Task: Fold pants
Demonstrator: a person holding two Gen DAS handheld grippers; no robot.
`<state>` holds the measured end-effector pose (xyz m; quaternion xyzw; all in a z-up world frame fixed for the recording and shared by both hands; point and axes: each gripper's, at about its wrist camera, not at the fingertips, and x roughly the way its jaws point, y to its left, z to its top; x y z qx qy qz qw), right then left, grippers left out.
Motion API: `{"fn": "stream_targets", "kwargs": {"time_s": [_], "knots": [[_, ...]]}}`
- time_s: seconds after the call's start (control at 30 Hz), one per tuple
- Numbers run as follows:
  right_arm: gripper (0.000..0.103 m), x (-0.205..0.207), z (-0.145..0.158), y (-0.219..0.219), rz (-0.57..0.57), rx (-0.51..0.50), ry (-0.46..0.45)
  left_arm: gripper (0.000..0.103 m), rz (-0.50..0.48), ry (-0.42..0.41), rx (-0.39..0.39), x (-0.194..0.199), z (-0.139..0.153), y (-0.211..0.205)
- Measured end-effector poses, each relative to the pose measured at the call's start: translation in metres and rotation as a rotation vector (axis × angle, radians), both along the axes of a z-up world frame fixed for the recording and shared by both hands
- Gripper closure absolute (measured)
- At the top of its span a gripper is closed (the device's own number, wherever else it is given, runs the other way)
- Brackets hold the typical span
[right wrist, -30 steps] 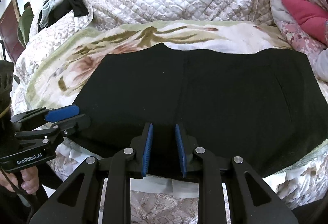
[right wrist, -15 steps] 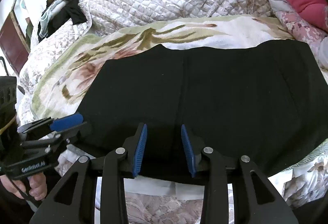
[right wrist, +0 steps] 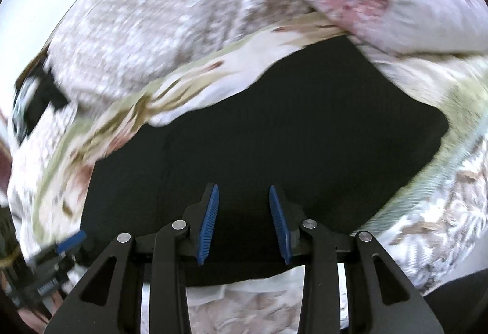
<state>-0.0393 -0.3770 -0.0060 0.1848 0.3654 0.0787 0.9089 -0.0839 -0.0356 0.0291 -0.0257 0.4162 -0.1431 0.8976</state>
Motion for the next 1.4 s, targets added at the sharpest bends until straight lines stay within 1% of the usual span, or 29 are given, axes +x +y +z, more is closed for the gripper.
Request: {"fn": "stream_targets", "kwargs": {"time_s": [0.03,0.1,0.27,0.3,0.4,0.53,0.7,0.8,0.93,1.03,1.13,1.17,1.23,1.27,1.33,1.37,1.4], "knots": [[0.068,0.0,0.001,-0.003,-0.005,0.016,0.001,0.056,0.004,0.002,0.007,0.001,0.001,-0.001],[0.067,0.0,0.003,-0.001,-0.011,0.0,-0.003,0.056,0.006,0.002,0.009,0.003,0.004,-0.003],[0.067,-0.004,0.008,0.013,0.056,-0.025,-0.022,0.056,0.021,-0.01,0.006,0.006,0.009,-0.003],[0.067,-0.003,0.008,0.018,0.079,-0.032,-0.022,0.056,0.024,-0.01,0.006,0.007,0.008,-0.003],[0.067,-0.002,0.005,0.024,0.101,-0.039,-0.014,0.056,0.037,-0.005,0.008,0.009,0.007,0.0],[0.066,0.0,0.001,0.022,0.092,-0.032,-0.001,0.056,0.047,0.005,0.006,0.009,0.004,0.002],[0.066,0.0,0.002,0.014,0.052,-0.042,-0.005,0.056,0.043,0.008,0.015,0.01,0.001,0.0],[0.063,0.0,0.003,0.003,0.009,-0.036,-0.008,0.056,0.04,0.006,0.022,0.009,0.0,0.0],[0.047,-0.006,0.009,-0.012,-0.065,-0.046,-0.037,0.056,0.039,0.004,0.023,0.009,0.0,0.0],[0.046,-0.011,0.015,-0.026,-0.136,-0.046,-0.064,0.056,0.037,0.003,0.026,0.008,-0.001,0.0],[0.044,-0.019,0.024,-0.052,-0.231,-0.039,-0.108,0.056,0.039,0.003,0.025,0.008,-0.001,-0.001],[0.044,-0.019,0.026,-0.058,-0.245,-0.028,-0.112,0.056,0.039,0.003,0.026,0.008,-0.001,-0.001],[0.043,-0.016,0.03,-0.075,-0.308,-0.025,-0.118,0.056,0.04,0.003,0.027,0.008,-0.001,-0.001],[0.043,-0.016,0.032,-0.088,-0.355,-0.013,-0.123,0.055,0.04,0.002,0.028,0.008,-0.002,-0.001],[0.035,-0.016,0.032,-0.104,-0.405,0.037,-0.128,0.055,0.039,0.002,0.026,0.008,-0.001,-0.001],[0.035,-0.013,0.026,-0.114,-0.429,0.075,-0.105,0.054,0.04,0.002,0.026,0.008,-0.001,-0.001],[0.035,-0.011,0.016,-0.121,-0.44,0.121,-0.063,0.054,0.04,0.002,0.027,0.008,-0.002,-0.001]]}}
